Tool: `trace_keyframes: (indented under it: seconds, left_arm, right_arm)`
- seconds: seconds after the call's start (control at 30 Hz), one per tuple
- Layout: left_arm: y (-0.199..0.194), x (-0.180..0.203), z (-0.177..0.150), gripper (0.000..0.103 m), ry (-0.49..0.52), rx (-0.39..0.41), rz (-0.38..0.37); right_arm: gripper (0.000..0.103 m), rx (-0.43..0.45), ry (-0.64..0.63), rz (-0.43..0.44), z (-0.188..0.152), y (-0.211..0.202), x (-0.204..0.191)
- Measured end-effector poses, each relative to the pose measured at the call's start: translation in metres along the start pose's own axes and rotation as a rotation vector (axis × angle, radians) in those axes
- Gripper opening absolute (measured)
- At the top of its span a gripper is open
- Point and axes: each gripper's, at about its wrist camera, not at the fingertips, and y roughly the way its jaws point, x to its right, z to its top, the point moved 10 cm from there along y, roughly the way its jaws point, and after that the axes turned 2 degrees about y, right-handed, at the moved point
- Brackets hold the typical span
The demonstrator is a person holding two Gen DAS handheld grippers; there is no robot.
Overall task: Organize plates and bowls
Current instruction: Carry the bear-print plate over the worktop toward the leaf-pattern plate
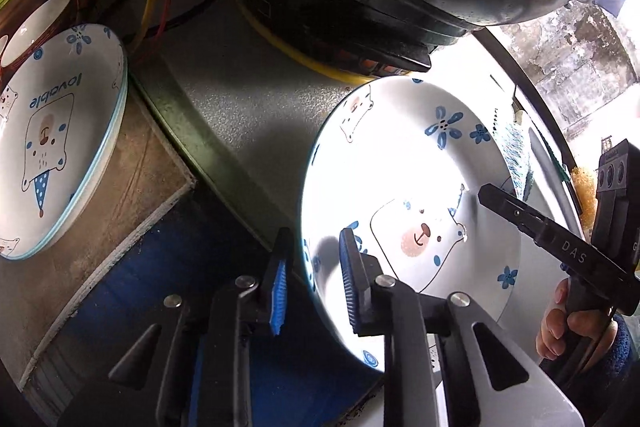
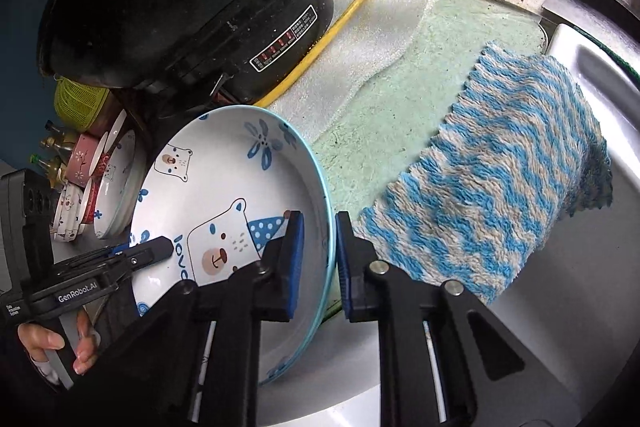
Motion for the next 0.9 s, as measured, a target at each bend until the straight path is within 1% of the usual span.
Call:
trace_keyframes:
  seconds: [0.03, 0.07, 0.2, 0.4, 0.67, 0.9]
  left_arm:
    - [-0.001, 0.002, 0.000, 0.017, 0.019, 0.000, 0.020]
    - [-0.001, 0.003, 0.000, 0.017, 0.023, 0.000, 0.024]
    - [-0.003, 0.002, -0.002, 0.016, 0.015, -0.005, 0.017]
    - [-0.020, -0.005, -0.004, 0.016, 0.002, 0.020, 0.003]
    - [-0.040, -0.023, -0.007, 0.016, -0.037, 0.055, 0.009]
    - [-0.065, -0.044, -0.015, 0.016, -0.066, 0.095, 0.009]
  right_arm:
    - [0.011, 0.001, 0.001, -0.007, 0.000, 0.000, 0.001]
    - [0.010, -0.002, 0.003, -0.011, 0.000, 0.000, 0.001]
    - [0.011, 0.008, -0.003, -0.029, -0.001, -0.002, 0.000]
    - [0.011, 0.015, -0.026, -0.036, -0.002, -0.009, -0.012]
    - [0.011, 0.013, -0.064, -0.029, -0.006, -0.011, -0.038]
    - [0.011, 0.018, -0.114, -0.026, -0.008, -0.012, -0.068]
